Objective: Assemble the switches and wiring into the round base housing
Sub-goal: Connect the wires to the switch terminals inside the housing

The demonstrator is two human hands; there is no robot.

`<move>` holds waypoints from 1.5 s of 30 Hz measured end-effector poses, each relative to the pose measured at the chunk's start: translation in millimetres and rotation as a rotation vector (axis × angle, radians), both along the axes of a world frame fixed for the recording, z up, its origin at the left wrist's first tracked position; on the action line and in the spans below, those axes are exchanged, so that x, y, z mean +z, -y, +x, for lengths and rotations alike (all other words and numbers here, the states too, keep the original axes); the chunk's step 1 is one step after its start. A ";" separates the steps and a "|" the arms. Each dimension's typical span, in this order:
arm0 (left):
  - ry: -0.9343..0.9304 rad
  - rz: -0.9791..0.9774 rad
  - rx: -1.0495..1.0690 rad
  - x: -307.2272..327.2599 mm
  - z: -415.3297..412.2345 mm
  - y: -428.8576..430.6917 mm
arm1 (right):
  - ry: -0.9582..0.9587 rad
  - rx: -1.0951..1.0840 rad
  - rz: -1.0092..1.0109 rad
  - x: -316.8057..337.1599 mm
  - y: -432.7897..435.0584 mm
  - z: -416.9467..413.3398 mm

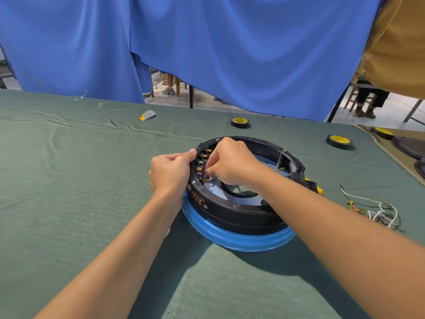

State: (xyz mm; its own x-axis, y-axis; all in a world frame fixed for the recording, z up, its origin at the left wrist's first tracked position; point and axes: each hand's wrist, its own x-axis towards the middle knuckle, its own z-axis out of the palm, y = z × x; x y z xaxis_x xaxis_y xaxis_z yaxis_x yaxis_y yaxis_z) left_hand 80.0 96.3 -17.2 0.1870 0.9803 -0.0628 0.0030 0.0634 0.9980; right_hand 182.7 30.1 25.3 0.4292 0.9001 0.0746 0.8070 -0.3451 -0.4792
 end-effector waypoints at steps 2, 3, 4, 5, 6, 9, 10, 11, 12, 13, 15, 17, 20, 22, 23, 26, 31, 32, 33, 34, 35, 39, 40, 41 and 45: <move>-0.055 0.021 0.062 1.8 0.3 1.0 | -0.015 0.008 -0.008 1.8 0.3 1.4; -0.080 0.035 0.087 2.6 0.7 1.3 | -0.022 0.014 -0.015 3.7 0.9 2.4; -0.099 0.044 0.103 3.2 1.0 1.6 | -0.025 0.020 -0.025 6.1 1.5 3.6; -0.111 0.048 0.110 3.8 1.4 1.7 | -0.028 0.025 -0.037 8.9 2.1 5.4; -0.120 0.047 0.113 4.0 1.3 1.6 | -0.033 0.030 -0.048 11.1 2.9 7.1; -0.148 0.031 0.121 3.5 1.4 0.8 | -0.051 0.053 -0.060 13.2 5.6 10.6; -0.155 0.024 0.133 3.4 1.3 0.8 | -0.050 0.058 -0.058 12.3 5.7 10.8; -0.166 0.022 0.148 3.5 1.4 1.3 | -0.045 0.058 -0.053 11.0 5.2 10.4; -0.184 0.027 0.163 3.6 1.3 1.9 | -0.038 0.053 -0.048 9.5 4.2 9.6; -0.203 0.038 0.173 3.8 1.1 2.7 | -0.031 0.044 -0.046 8.3 2.6 8.5; -0.225 0.062 0.179 4.6 0.7 3.8 | -0.018 0.028 -0.053 6.6 -0.3 6.7; -0.228 0.066 0.186 5.1 0.7 3.9 | -0.014 0.023 -0.062 6.2 -2.1 5.5; -0.232 0.068 0.186 5.5 1.0 4.2 | -0.015 0.023 -0.056 6.5 -2.8 4.9; -0.231 0.070 0.186 5.2 1.2 4.1 | -0.017 0.022 -0.046 6.1 -3.2 4.6; -0.231 0.068 0.185 5.1 1.1 3.7 | -0.017 0.021 -0.043 5.8 -3.5 4.3; -0.220 0.056 0.176 4.9 1.0 2.4 | -0.017 0.017 -0.039 4.9 -4.4 3.6; -0.197 0.042 0.167 4.3 0.8 1.7 | -0.024 -0.001 -0.018 4.1 -4.2 1.1; -0.194 0.041 0.165 4.3 0.9 2.0 | -0.026 -0.005 -0.014 4.5 -4.1 0.3; -0.192 0.040 0.165 4.3 0.9 2.1 | -0.027 -0.010 -0.010 4.7 -4.0 -0.8; -0.189 0.040 0.165 4.3 0.9 2.2 | -0.028 -0.015 -0.006 4.9 -3.9 -2.0; -0.186 0.040 0.167 4.2 1.1 2.2 | -0.032 -0.024 -0.002 5.1 -4.0 -3.2; -0.182 0.037 0.164 3.6 1.2 1.7 | -0.065 -0.056 0.006 5.9 -5.4 -8.2; -0.184 0.037 0.163 3.7 1.1 1.2 | -0.069 -0.059 0.003 5.9 -5.8 -8.9; -0.186 0.037 0.163 3.5 1.0 0.4 | -0.076 -0.062 -0.001 5.8 -6.3 -9.1; -0.209 0.057 0.173 0.8 2.3 0.0 | -0.129 -0.078 -0.005 5.2 -3.5 -1.3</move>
State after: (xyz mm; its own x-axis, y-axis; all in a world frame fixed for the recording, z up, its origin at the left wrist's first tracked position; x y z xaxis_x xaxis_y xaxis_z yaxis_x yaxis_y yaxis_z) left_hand 82.2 96.3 -16.3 0.0050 0.9996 -0.0261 0.2035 0.0245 0.9788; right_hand 181.4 33.6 30.5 0.5038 0.8638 0.0103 0.7095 -0.4069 -0.5753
